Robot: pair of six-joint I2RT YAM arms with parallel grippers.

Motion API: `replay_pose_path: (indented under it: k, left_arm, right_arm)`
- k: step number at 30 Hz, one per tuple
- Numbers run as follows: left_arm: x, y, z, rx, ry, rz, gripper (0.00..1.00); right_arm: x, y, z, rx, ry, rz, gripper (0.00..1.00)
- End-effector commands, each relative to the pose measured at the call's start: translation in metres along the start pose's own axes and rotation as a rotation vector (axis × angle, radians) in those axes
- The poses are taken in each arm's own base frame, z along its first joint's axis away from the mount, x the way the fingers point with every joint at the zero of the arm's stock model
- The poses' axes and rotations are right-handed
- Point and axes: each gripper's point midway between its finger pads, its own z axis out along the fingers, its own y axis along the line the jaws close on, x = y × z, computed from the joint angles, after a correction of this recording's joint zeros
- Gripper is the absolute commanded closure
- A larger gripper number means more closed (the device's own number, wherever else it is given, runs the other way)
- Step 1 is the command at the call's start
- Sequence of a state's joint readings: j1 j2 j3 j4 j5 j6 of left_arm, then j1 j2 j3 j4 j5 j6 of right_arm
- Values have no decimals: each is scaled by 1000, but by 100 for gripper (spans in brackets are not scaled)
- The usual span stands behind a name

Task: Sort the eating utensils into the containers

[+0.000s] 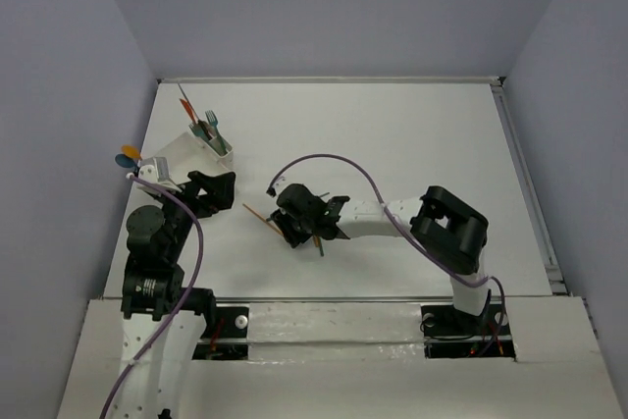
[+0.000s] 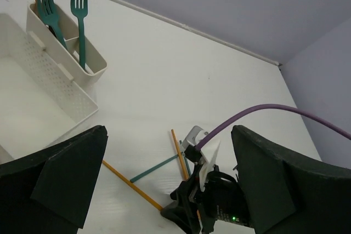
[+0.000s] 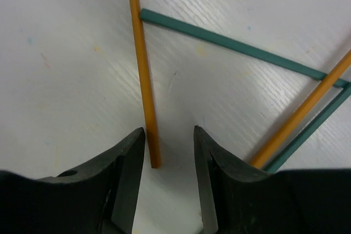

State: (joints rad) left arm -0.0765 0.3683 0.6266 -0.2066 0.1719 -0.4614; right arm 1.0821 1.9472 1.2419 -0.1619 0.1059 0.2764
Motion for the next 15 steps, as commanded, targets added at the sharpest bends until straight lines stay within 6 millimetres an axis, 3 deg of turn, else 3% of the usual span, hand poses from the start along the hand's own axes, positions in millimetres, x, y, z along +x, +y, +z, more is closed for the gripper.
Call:
replay_pose_path:
  k: [1,11,15]
  left_arm:
    - [-2,-5,5,38,-17,9,1]
    - [-9,7,2,-51,-51,-30,1]
    - [-13,10,0,-82,-65,-41,1]
  right_arm:
    - [8,7,4,27,47,-47,54]
    - [30,11,14,54,119,-86,80]
    - [31,15,13,43,106,-92,98]
